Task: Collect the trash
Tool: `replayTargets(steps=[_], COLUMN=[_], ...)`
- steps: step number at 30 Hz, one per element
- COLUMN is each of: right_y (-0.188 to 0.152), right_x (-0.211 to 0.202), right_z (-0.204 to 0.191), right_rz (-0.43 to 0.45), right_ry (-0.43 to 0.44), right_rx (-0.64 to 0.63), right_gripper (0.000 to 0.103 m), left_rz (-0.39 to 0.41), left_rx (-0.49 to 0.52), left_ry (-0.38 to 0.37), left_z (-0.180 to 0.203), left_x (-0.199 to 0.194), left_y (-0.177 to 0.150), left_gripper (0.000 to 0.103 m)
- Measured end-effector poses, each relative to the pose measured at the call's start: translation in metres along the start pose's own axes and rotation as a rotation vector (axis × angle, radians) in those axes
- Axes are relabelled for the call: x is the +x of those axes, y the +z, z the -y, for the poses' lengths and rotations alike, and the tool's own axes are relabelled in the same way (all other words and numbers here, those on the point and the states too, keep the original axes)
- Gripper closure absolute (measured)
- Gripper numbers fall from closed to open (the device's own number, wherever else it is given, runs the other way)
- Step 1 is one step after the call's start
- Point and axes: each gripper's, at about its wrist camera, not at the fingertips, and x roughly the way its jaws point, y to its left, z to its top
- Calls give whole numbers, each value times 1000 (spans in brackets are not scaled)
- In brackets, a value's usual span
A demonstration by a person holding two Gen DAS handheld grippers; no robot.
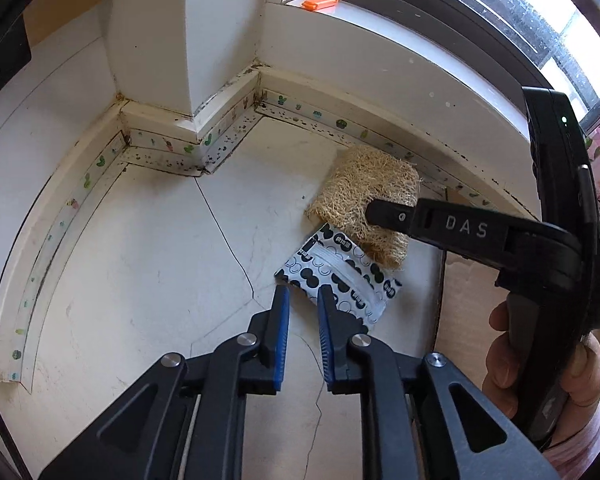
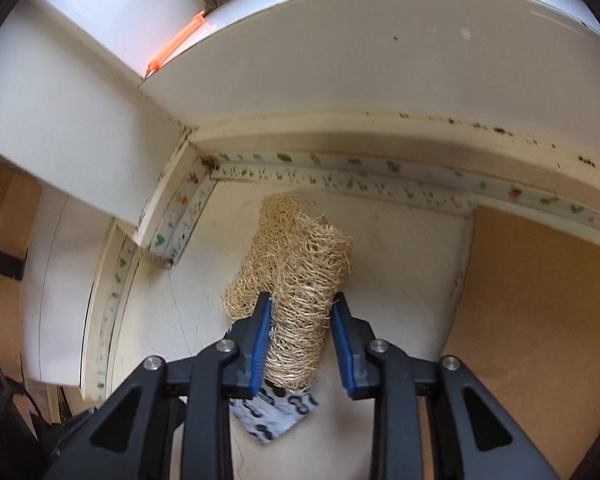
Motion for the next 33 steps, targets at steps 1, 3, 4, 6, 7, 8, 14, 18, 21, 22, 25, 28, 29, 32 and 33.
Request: replayTargets(steps=[1, 3, 4, 6, 7, 8, 14, 18, 21, 22, 25, 28, 29, 32, 33], right_y=[-5, -15, -20, -30, -34, -39, -48, -50, -50, -50, -52, -54, -56, -61, -64], right_x=[-3, -9, -11, -13, -15, -20, -49, -67, -75, -76, -78, -76, -77, -78, -78], right_z=[1, 3, 4, 9, 10, 12, 10, 17, 27, 30, 42, 50, 53, 60, 62], right_rz=[-9, -27, -38, -67, -70, -59, 42, 116, 144, 151, 156, 158, 158, 154, 152], right_ry=[0, 7, 21, 72, 98, 117, 134, 114, 109, 104, 96, 85, 83, 78, 77], right_rx=[-8, -23, -23, 5, 18, 25, 24, 28, 51, 57, 76, 87, 92, 95, 94], right_gripper=[76, 76, 76, 77, 77, 77, 77, 77, 77, 77, 77, 77, 77, 77, 77], left_rz=[-6, -16, -24, -48, -60, -66, -109, -140, -157, -162, -177, -191, -196, -190, -185], left_rx=[-4, -7, -9, -18, -21, -21, -101, -188, -210, -208, -222, -247, -254, -252, -252], left_ry=[-10, -22, -27, -41, -51, -51, -68, -66, -16, 20, 105, 133, 142, 159, 157], left_z=[1, 2, 2, 2, 2, 3, 3, 8, 19, 24, 35, 41, 42, 47, 48], left_x=[-2, -4, -5, -2, -2, -3, 3, 13, 21, 24, 33, 40, 42, 41, 39], left_y=[-3, -10, -14, -21, -24, -29, -34, -28, -24, -23, -22, -23, -24, -25, -26], left_gripper=[87, 84, 81, 72, 64, 59, 32, 32, 32, 32, 32, 38, 44, 51, 55])
